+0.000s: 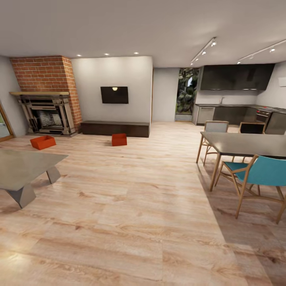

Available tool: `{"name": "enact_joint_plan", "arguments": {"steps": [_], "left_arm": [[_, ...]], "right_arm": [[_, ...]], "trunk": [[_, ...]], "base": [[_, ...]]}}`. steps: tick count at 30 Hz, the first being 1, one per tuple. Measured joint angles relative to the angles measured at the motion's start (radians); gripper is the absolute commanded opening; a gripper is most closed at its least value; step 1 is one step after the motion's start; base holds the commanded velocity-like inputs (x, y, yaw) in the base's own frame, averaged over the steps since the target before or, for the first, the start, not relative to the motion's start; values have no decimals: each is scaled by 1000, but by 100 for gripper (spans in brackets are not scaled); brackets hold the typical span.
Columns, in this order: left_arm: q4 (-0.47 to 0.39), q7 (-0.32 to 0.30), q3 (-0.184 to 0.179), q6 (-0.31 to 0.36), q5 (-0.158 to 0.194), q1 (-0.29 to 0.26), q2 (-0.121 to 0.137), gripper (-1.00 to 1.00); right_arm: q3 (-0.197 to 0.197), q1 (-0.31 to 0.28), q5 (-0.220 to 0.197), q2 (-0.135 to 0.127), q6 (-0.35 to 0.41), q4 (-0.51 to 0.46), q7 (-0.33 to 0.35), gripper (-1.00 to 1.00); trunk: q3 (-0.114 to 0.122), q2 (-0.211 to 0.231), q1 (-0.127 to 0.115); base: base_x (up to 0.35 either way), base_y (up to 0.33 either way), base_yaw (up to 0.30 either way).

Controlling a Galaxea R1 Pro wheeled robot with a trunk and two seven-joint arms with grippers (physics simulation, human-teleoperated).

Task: Move the two storage containers from the living room to the garage. In the garage, place one container on the floor and stack the other container on top of it (either order is fine).

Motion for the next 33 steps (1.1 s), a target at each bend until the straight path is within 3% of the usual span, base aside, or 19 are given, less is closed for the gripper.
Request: {"name": "enact_joint_plan", "arguments": {"steps": [27,33], "left_arm": [[0,0,0,0,0,0,0,100],[0,0,0,0,0,0,0,100]], "right_arm": [[4,0,17,0,-2,-1,-8,100],[5,0,20,-2,-3,-1,3,100]], "trunk": [[0,0,0],[0,0,0]], "base": [[323,0,0],[323,0,201]]}}
